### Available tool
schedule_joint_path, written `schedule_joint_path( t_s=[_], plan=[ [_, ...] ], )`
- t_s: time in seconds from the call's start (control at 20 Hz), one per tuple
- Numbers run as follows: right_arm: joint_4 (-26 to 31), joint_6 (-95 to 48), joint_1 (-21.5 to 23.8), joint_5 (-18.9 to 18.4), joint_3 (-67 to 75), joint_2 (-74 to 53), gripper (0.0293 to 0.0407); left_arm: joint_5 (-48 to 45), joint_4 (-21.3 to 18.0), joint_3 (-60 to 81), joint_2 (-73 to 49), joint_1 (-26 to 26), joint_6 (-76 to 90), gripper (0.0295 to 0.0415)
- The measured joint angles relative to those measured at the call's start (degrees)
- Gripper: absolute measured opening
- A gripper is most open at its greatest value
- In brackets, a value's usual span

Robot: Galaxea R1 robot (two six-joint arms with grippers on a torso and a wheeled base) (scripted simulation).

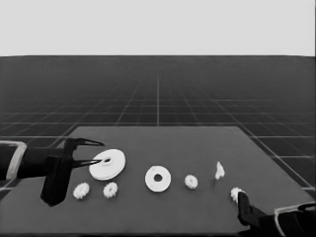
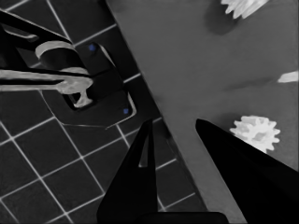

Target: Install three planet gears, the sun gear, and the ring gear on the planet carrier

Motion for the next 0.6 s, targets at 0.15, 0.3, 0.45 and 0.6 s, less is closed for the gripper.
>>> schedule_joint_path(
  t_s=[0.15,0.3,0.45,0.6],
  plan=[
    [1.5,-0.1,-1.3,0.4,0.9,0.3,0.0337,1.0,-1.5,1.4,-0.1,1.6,-0.1,0.0314],
    [0.3,0.0,-0.5,0.1,0.0,0.0,0.0383,36.8,19.3,-8.9,2.3,17.9,-53.2,0.0404],
    [0.1,0.0,-0.4,0.0,-0.1,0.0,0.0385,43.9,-2.0,-30.8,13.5,20.5,-71.9,0.0388],
    [0.0,0.0,-0.3,0.0,-0.2,0.0,0.0385,44.0,-7.2,-38.2,16.2,21.0,-73.2,0.0385]
  ],
)
